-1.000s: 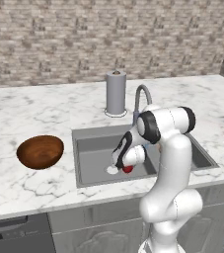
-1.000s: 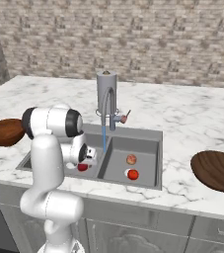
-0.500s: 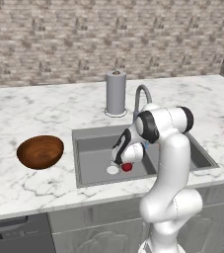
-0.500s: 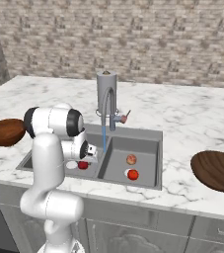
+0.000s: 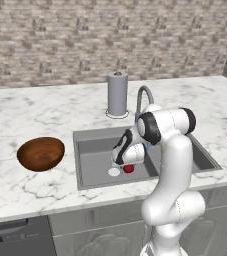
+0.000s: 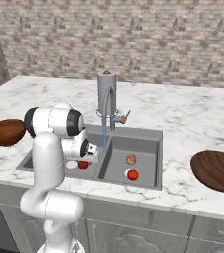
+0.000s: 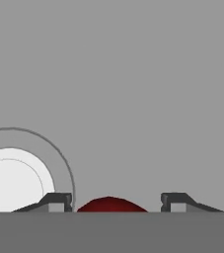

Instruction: Pick the tomatos from the sink and place them in one bowl. Place the peach in the other bowl. Then turn off the sink faucet.

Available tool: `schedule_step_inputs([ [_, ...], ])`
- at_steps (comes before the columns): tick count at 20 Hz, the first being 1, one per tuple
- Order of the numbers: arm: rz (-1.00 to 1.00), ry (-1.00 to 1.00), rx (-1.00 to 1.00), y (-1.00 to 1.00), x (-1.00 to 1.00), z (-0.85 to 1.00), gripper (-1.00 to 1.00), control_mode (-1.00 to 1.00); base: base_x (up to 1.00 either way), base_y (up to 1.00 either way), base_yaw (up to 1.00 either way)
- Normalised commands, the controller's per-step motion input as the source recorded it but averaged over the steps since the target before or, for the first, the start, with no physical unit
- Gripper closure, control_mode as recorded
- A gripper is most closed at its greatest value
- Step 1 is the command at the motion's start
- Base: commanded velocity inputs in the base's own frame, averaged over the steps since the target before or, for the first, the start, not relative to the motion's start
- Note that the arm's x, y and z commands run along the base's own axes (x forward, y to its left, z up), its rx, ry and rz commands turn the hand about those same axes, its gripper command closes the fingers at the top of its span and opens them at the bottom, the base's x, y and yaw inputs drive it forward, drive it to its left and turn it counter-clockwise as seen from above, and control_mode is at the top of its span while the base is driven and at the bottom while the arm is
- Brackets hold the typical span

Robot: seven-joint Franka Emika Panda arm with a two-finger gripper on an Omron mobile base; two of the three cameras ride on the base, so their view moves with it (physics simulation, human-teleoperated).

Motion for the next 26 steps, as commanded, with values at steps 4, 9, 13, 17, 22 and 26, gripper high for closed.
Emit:
schedule_step_inputs([
  [4, 0.00, 0.00, 0.00, 0.00, -0.06, 0.00, 1.00, -1.00, 0.00, 0.00, 0.00],
  [9, 0.00, 0.00, 0.00, 0.00, -0.12, 0.27, 1.00, -1.00, 0.00, 0.00, 0.00],
  [13, 0.00, -0.05, 0.00, 0.00, -0.12, 0.60, 1.00, -1.00, 0.00, 0.00, 0.00],
  [17, 0.00, -0.10, 0.00, 0.08, -0.02, 0.62, 1.00, -1.00, 0.00, 0.00, 0.00],
  [22, 0.00, -0.08, 0.00, 0.21, 0.00, 0.52, 1.00, -1.00, 0.00, 0.00, 0.00],
  [26, 0.00, -0.02, 0.01, 0.21, 0.00, 0.49, 1.00, -1.00, 0.00, 0.00, 0.00],
])
